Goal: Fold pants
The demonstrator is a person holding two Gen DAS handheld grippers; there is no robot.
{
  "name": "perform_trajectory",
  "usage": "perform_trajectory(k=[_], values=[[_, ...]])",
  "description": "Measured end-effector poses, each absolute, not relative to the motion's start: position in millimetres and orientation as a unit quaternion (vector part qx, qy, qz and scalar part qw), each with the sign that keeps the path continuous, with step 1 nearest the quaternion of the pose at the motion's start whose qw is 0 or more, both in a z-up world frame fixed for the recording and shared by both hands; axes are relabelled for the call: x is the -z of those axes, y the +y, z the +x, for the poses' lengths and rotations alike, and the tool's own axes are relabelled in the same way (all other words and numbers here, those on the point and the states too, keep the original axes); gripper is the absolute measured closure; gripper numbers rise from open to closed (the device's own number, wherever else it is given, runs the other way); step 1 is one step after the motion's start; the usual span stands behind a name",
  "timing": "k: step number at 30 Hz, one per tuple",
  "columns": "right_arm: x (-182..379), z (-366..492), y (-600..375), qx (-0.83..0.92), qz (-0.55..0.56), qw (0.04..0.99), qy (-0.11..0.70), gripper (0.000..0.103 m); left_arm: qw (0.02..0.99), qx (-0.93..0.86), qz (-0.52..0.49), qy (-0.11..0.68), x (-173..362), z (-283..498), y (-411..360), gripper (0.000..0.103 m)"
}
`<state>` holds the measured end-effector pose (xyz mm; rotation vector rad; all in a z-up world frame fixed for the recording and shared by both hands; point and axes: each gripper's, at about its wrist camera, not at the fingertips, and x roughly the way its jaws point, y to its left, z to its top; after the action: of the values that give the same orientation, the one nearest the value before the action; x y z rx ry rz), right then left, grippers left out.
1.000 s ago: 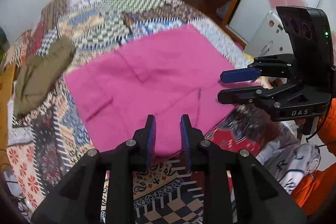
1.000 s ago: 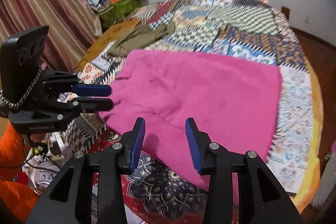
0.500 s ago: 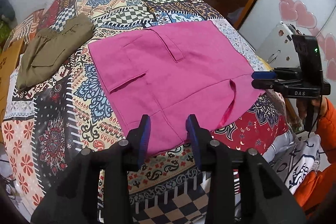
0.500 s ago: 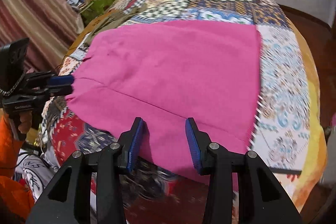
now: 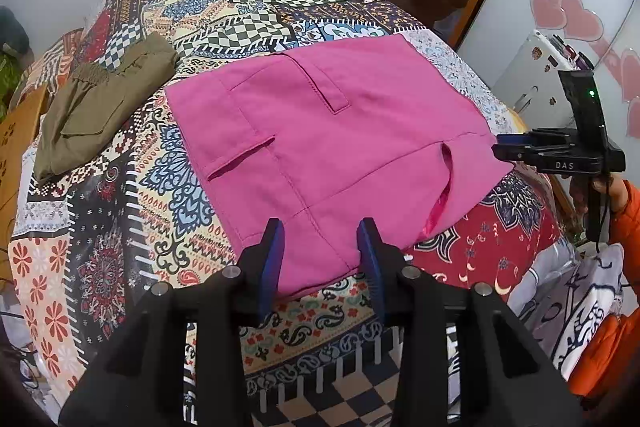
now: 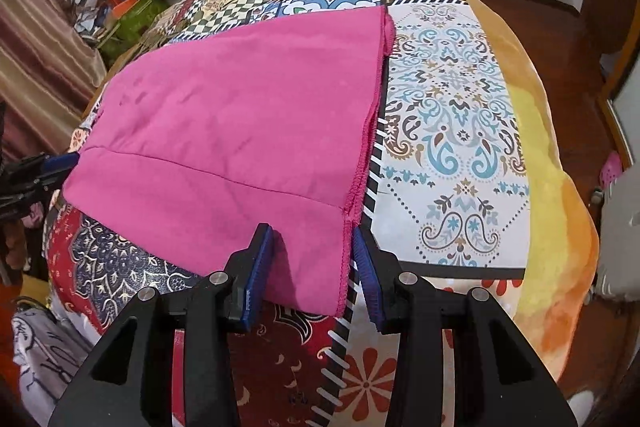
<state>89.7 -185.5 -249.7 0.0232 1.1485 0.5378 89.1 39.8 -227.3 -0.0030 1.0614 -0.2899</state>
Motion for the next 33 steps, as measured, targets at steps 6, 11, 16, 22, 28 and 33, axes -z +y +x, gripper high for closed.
perform_trajectory(k=[6,11,16,22,28,33], values=[[250.7,90.5,-188.4,-0.252,0.014,0.805,0.537,0.067,0.857,0.131,-0.039,0.497,214.2,86.3,50.5,0.063],[250.5,89.4,-186.9,-0.25,0.013,0.805,0.538,0.067,0.87,0.116,-0.018,0.48,203.2,82.4,53.1,0.063],[250.8,89.8,-187.5,-0.25,0.014,0.804,0.539,0.067,0.853,0.095,-0.022,0.513,230.4,83.2,65.2,0.062],[250.0,90.8,-186.3,-0.25,0.012,0.803,0.541,0.067,0.854,0.103,-0.048,0.508,231.2,76.2,79.0,0.061],[233.6,96.1,-184.1,-0.249,-0.005,0.812,0.528,0.067,0.868,0.076,0.002,0.491,210.3,81.4,81.0,0.061],[204.3,107.9,-183.7,-0.255,-0.002,0.839,0.481,0.067,0.879,0.065,-0.01,0.473,194.4,100.7,86.7,0.061]])
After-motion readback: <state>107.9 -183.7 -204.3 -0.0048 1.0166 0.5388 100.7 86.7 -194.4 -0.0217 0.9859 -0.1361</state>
